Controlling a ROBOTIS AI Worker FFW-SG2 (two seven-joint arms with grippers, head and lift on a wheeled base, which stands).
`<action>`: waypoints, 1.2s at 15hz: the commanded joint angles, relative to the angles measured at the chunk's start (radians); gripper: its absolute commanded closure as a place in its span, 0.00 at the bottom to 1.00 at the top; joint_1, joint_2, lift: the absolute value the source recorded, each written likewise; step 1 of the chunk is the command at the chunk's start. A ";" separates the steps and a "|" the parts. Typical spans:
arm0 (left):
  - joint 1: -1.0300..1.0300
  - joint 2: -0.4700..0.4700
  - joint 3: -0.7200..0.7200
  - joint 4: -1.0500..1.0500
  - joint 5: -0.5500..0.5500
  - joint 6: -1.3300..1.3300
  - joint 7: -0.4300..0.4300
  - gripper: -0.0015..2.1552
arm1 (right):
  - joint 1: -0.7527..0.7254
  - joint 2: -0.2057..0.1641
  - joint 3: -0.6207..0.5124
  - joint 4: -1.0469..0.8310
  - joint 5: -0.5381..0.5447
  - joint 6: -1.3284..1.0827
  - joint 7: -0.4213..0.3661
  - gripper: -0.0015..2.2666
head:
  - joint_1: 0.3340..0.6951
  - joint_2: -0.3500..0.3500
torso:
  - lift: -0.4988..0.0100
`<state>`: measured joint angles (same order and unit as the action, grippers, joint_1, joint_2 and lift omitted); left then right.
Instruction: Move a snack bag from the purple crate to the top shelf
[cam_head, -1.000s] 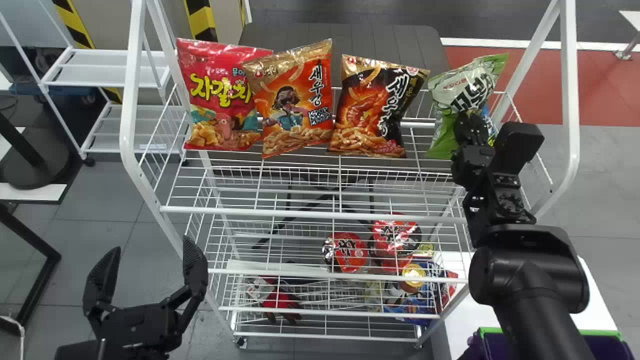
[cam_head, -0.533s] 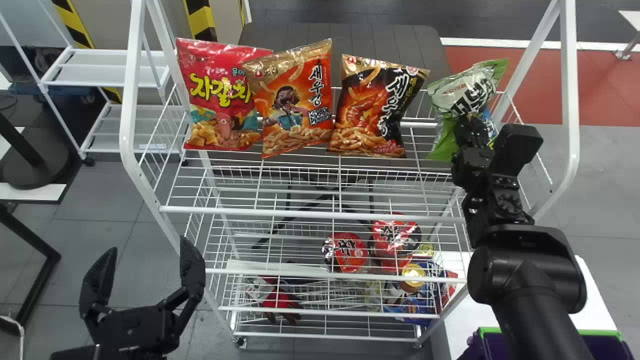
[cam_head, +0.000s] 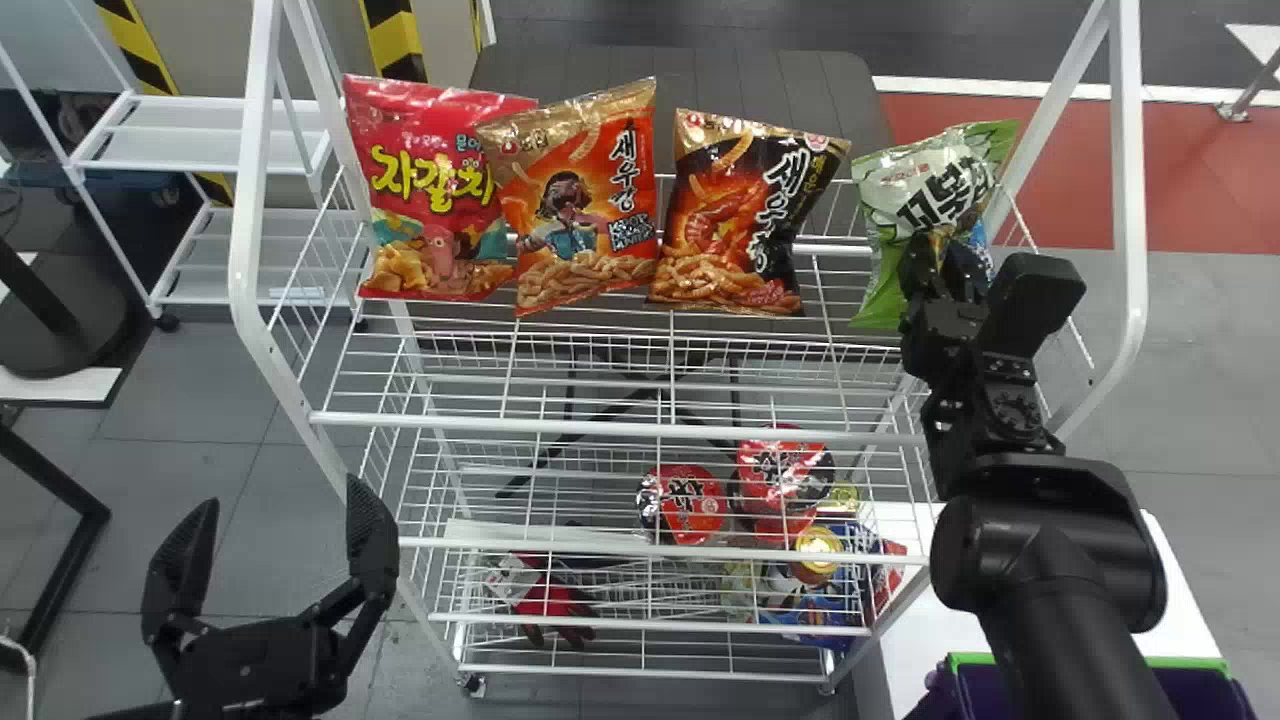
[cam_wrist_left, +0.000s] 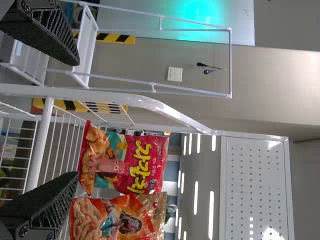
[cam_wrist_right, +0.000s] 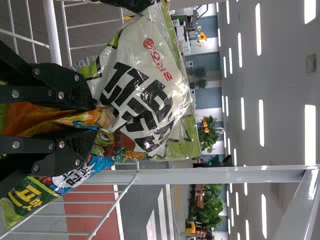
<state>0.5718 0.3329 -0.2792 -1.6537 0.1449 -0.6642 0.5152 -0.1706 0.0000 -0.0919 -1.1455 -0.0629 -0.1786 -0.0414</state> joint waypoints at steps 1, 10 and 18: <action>0.000 0.000 0.000 -0.001 -0.001 -0.002 0.000 0.00 | 0.007 0.001 -0.002 -0.008 0.000 0.000 0.000 0.24 | 1.00 0.46 | 0.98; 0.000 0.000 0.002 -0.001 -0.001 0.001 0.000 0.00 | 0.022 0.001 0.003 -0.020 0.000 0.000 -0.005 0.05 | 1.00 0.45 | 0.98; 0.008 0.003 0.006 -0.021 -0.001 0.004 0.000 0.00 | 0.240 0.001 0.069 -0.401 0.012 0.160 -0.015 0.04 | 1.00 0.49 | 0.98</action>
<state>0.5763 0.3357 -0.2751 -1.6704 0.1442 -0.6616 0.5154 0.0111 0.0000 -0.0403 -1.4561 -0.0549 -0.0938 -0.0564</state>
